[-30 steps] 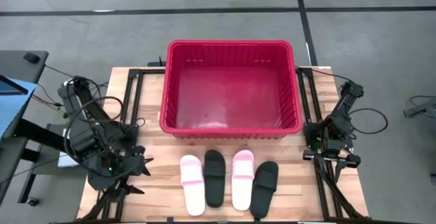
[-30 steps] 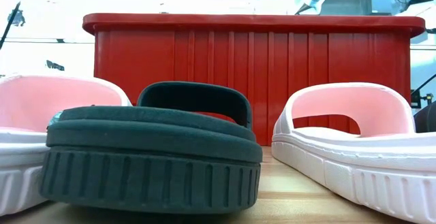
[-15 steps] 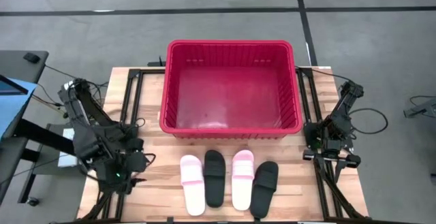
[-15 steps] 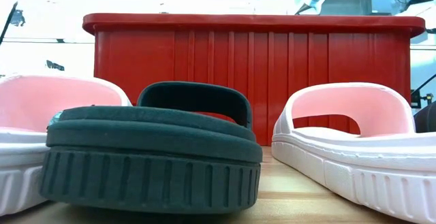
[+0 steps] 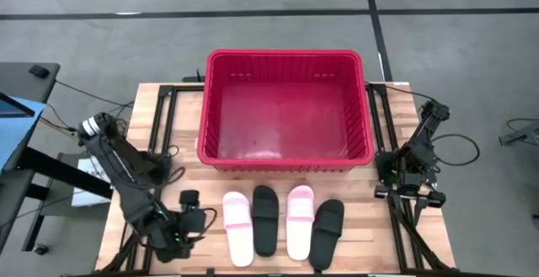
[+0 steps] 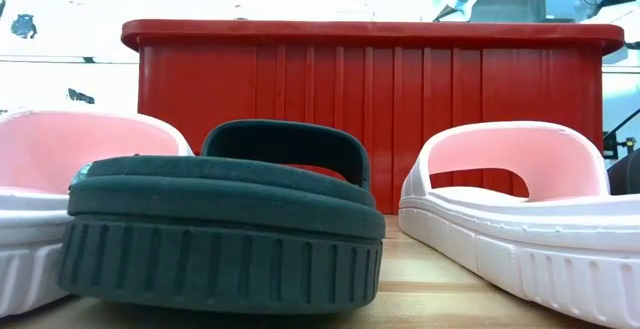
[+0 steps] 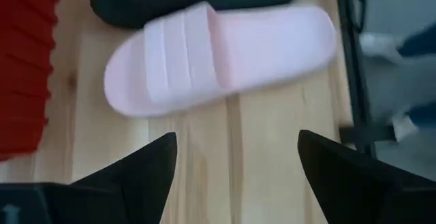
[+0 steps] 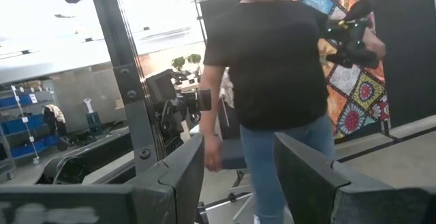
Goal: Pick and place slides into bin
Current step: Put the left pink slide into the red bin
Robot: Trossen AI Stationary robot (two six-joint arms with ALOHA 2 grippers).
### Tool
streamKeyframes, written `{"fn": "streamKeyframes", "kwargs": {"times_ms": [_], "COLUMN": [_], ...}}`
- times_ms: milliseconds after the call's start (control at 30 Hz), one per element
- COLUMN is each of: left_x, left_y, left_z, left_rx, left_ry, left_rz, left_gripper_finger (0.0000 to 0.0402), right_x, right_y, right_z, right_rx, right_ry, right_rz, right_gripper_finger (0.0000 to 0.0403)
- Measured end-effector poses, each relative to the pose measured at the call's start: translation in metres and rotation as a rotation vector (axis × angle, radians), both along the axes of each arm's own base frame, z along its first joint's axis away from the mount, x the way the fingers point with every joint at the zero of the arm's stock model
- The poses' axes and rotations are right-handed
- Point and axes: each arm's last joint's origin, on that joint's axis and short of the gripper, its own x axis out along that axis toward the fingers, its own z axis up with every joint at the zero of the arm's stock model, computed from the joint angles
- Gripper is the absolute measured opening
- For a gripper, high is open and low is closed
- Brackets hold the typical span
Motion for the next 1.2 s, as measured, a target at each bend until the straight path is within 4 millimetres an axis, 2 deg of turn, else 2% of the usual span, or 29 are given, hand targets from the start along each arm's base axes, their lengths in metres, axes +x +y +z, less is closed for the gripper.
{"fn": "streamKeyframes", "kwargs": {"times_ms": [267,433,600,867,1000,1200], "left_x": [0.049,0.082,0.107,0.119,0.121,0.125], "left_y": [0.007,0.003,0.001,-0.006,-0.013,-0.016], "left_z": [-0.035,-0.031,-0.024,-0.040,-0.050,-0.058], "left_rx": [0.052,0.049,0.055,0.170,0.155,0.149], "left_ry": [0.081,0.061,0.048,0.206,0.284,0.308], "left_rz": [0.190,0.241,0.262,0.253,0.232,0.233], "left_gripper_finger": [0.0297,0.0297,0.0297,0.0297,0.0297,0.0297], "right_x": [0.000,0.000,0.000,0.000,0.000,0.000], "right_y": [0.000,0.000,0.000,0.000,0.000,0.000], "right_z": [0.000,0.000,0.000,0.000,0.000,0.000], "right_rx": [0.000,0.000,0.000,0.000,0.000,0.000], "right_ry": [0.000,0.000,0.000,0.000,0.000,0.000], "right_rz": [0.000,0.000,0.000,0.000,0.000,0.000], "right_gripper_finger": [0.0166,0.0166,0.0166,0.0166,0.0166,0.0166]}}
